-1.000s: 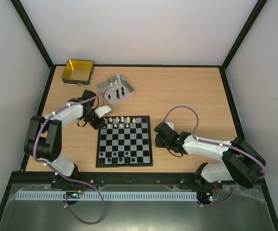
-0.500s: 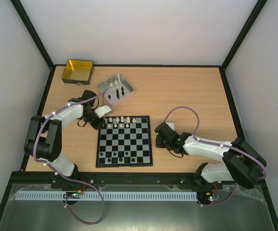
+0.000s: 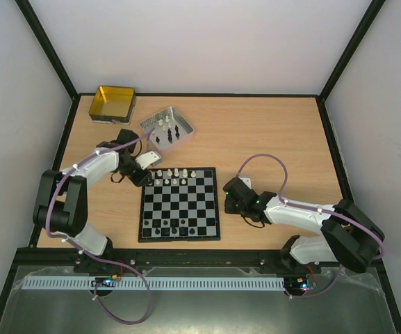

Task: Set up the chess pieces on the board
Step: Move the storage box to the center of the board.

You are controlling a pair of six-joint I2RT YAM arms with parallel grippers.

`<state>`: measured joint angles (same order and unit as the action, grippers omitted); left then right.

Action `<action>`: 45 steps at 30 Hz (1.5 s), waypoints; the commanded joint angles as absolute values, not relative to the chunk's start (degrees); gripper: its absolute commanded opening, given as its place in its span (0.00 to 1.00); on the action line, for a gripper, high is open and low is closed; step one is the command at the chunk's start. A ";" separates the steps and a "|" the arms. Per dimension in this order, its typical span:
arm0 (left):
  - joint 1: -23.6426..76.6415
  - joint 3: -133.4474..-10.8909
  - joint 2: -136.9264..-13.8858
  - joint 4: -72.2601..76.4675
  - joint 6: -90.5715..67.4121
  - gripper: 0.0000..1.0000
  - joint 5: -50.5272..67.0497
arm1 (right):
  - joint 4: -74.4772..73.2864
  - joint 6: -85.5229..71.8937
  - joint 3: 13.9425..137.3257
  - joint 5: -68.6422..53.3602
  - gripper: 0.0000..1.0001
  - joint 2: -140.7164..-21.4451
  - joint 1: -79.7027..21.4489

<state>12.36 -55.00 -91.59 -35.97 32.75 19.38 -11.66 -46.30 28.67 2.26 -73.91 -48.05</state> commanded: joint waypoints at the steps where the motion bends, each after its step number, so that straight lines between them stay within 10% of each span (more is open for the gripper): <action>1: 12.65 -57.12 -88.21 -38.97 32.94 0.28 18.53 | -12.49 -46.27 28.92 3.50 0.28 -73.07 -47.81; 14: 7.06 -59.43 -79.37 -41.81 34.93 0.33 18.62 | -16.75 -45.75 34.66 6.07 0.40 -72.49 -46.98; 45: -28.61 -47.83 -84.42 -21.10 24.15 0.47 36.32 | -42.30 -32.11 125.39 10.45 0.49 -135.05 -35.52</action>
<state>-24.82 -47.88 -81.82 -19.97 22.20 30.79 -38.09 -35.03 120.64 11.29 -133.75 -36.40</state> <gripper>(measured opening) 0.474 0.488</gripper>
